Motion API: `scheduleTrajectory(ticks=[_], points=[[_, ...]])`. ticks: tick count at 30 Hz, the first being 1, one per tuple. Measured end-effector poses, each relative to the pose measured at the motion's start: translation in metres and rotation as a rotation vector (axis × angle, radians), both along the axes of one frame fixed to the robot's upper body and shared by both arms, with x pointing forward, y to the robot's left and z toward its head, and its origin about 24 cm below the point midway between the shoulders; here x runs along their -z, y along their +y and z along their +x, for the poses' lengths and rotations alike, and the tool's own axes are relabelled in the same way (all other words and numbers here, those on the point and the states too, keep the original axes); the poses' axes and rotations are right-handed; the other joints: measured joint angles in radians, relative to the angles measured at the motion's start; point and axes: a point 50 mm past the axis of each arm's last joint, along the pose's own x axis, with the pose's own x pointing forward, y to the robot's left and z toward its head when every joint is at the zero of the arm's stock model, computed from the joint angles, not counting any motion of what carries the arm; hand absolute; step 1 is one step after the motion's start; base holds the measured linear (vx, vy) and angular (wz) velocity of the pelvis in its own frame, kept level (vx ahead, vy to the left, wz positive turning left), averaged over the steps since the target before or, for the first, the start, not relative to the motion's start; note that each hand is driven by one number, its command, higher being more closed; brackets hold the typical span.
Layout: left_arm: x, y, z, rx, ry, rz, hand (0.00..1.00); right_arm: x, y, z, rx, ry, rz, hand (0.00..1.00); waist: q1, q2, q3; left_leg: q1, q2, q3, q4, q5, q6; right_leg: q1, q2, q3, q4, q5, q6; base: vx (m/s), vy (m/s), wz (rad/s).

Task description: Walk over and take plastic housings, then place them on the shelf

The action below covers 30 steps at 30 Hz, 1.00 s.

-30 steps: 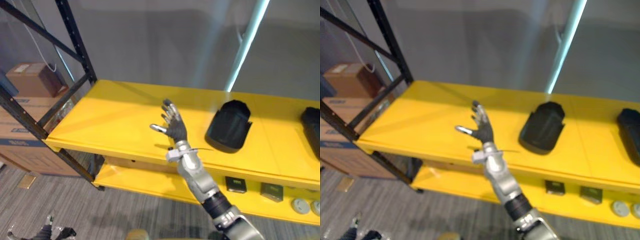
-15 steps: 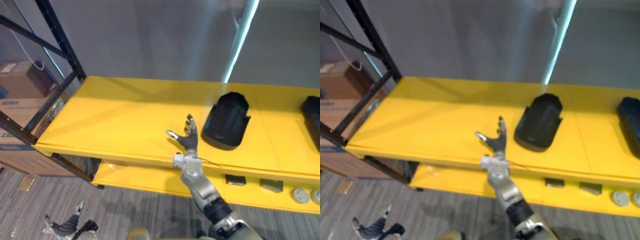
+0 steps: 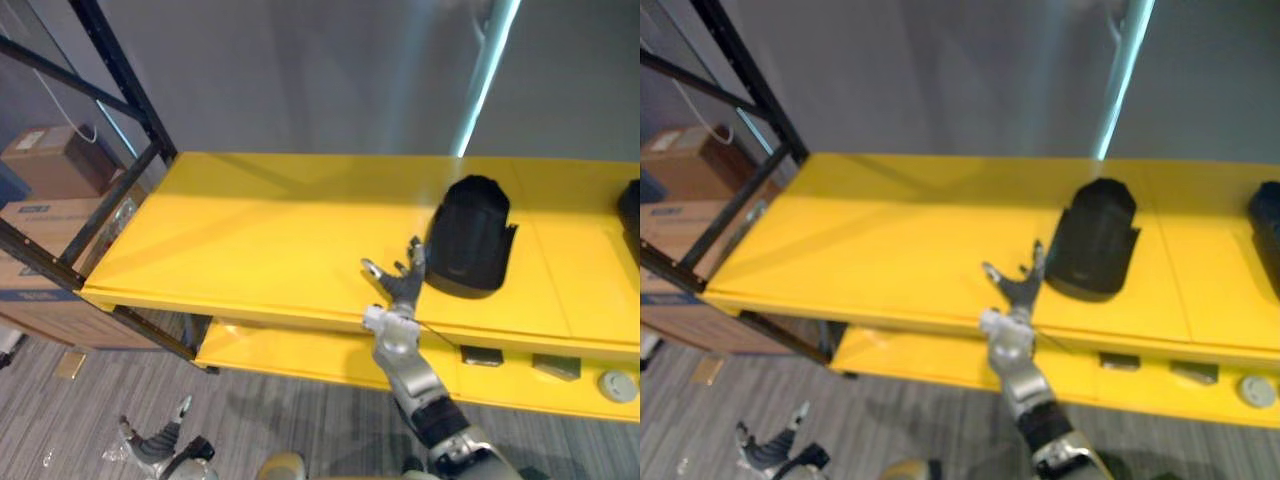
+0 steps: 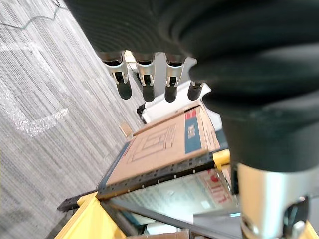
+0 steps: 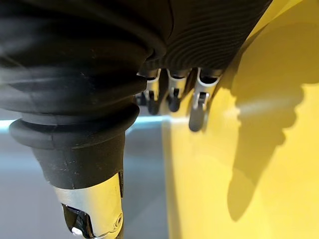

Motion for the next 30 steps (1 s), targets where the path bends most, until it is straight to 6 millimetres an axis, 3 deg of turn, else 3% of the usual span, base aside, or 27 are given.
scheduleTrajectory(ticks=[6,16,25,29,30], points=[[0.003,-0.009,-0.001,0.008,-0.005,-0.048,0.00,-0.001,-0.012,0.000,0.063,-0.006,0.001,0.00,-0.003,0.015,0.003,0.016,-0.003,0.001,-0.046,0.036,-0.001,-0.010,-0.007,0.000,0.013,-0.003,-0.004,-0.03,-0.011,0.02],[0.004,-0.011,-0.002,0.023,-0.002,-0.057,0.00,0.004,-0.032,-0.004,0.136,0.009,0.010,0.00,-0.005,0.015,0.003,0.028,-0.010,0.007,-0.076,0.050,0.001,-0.016,-0.018,0.002,0.032,-0.006,-0.006,-0.05,-0.004,-0.02],[0.004,-0.011,-0.001,0.036,-0.007,-0.064,0.00,0.000,-0.034,-0.005,0.091,-0.017,0.010,0.00,-0.024,0.015,0.003,0.042,-0.010,0.010,-0.086,0.055,0.001,-0.019,-0.017,0.005,0.040,-0.013,0.001,0.03,-0.001,0.00],[0.004,-0.011,0.000,0.038,-0.009,-0.065,0.00,-0.002,-0.032,-0.002,-0.049,-0.049,0.010,0.00,-0.024,0.015,0.003,0.044,-0.009,0.009,-0.086,0.055,0.001,-0.019,-0.017,0.005,0.046,-0.018,0.000,0.01,0.000,0.00],[0.004,-0.011,0.000,0.040,-0.010,-0.065,0.00,-0.003,-0.027,0.000,-0.155,-0.058,0.011,1.00,-0.024,0.015,0.003,0.044,-0.008,0.008,-0.086,0.055,0.001,-0.019,-0.016,0.004,0.047,-0.019,0.000,0.00,0.000,0.00]])
